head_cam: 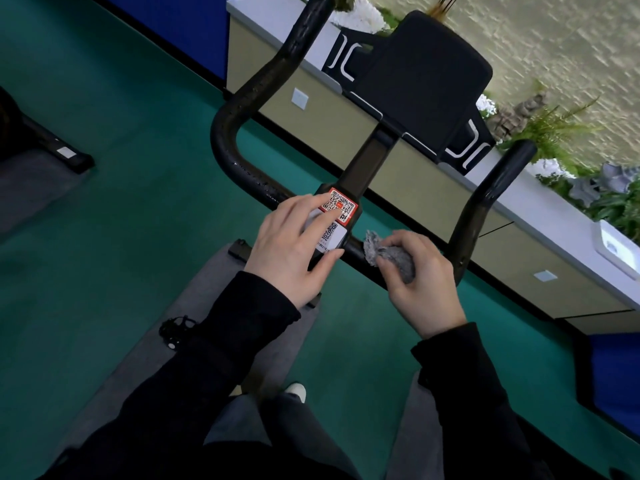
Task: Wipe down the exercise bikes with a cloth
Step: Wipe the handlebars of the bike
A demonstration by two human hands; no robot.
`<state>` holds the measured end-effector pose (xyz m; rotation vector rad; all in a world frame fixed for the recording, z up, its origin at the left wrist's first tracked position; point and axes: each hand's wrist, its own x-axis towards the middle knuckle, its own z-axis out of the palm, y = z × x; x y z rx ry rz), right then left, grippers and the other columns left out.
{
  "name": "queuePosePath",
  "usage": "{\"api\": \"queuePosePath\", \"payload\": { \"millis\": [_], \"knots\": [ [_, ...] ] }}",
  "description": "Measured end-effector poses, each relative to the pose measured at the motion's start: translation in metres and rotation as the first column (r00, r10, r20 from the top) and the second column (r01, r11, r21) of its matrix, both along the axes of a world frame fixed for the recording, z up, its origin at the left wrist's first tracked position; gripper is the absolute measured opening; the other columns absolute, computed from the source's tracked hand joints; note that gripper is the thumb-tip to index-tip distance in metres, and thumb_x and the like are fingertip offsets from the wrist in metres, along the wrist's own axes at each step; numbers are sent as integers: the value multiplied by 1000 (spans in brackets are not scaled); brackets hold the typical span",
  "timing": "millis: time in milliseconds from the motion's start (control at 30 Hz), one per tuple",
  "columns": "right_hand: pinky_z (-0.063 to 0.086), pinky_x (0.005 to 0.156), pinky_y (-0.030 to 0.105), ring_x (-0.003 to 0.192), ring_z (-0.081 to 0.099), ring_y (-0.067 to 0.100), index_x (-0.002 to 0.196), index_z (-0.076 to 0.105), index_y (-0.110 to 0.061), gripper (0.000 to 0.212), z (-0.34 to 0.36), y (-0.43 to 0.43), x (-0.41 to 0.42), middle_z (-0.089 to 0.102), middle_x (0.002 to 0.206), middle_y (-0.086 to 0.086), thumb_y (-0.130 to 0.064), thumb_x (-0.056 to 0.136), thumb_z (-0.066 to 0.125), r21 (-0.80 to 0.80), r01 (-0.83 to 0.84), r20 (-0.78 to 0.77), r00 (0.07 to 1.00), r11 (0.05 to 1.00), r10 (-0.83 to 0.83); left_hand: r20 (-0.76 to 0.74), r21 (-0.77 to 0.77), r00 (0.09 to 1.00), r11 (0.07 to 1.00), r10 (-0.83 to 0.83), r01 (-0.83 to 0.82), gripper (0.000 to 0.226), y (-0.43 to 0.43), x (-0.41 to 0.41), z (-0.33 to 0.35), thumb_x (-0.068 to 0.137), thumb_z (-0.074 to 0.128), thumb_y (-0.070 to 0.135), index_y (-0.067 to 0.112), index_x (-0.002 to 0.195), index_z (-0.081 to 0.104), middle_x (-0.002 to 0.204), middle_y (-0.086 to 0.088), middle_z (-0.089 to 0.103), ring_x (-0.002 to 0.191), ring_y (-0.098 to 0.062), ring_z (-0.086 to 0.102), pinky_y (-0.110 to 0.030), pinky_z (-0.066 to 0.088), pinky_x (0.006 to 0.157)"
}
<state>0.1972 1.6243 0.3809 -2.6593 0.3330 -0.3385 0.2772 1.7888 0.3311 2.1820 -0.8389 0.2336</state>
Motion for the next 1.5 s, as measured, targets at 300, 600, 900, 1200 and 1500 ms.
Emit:
{"api": "queuePosePath", "payload": {
  "millis": [300,600,900,1200,1500],
  "knots": [
    [44,76,19,82,63,14,96,67,-17,12,4,6,29,66,86,-7,-14,84,67,127,23,-119,993,992,-8,13,9,1000,1000,18,-18,46,-1,-1,-2,85,56,34,9,123,57,134,-7,50,121,-28,44,-42,36,96],
    [42,42,12,38,52,-1,91,64,-19,4,11,-13,42,58,66,-3,-19,91,60,283,98,-370,929,954,14,52,-14,998,999,41,-41,43,-3,0,-6,83,60,32,10,120,59,132,-5,52,119,-24,44,-40,37,93],
    [42,50,20,49,54,14,81,63,-16,17,10,-34,41,62,65,9,-28,92,56,318,177,-542,840,931,26,58,-3,997,999,49,-49,43,-3,-1,-4,82,59,31,9,119,60,131,-6,53,118,-26,46,-41,38,91],
    [40,48,6,49,56,1,86,63,-19,8,16,-24,26,62,71,4,-19,91,58,225,39,-378,924,974,50,45,6,998,999,51,-51,42,-2,-4,0,81,63,27,9,119,60,132,-5,53,118,-27,48,-40,38,92],
    [38,82,19,89,57,30,94,68,1,17,-16,-8,-27,57,94,15,3,76,69,-127,72,162,985,989,-51,62,20,997,999,48,-49,43,-2,-2,-2,82,60,30,9,120,60,131,-7,53,117,-27,47,-39,36,92]
  ]
}}
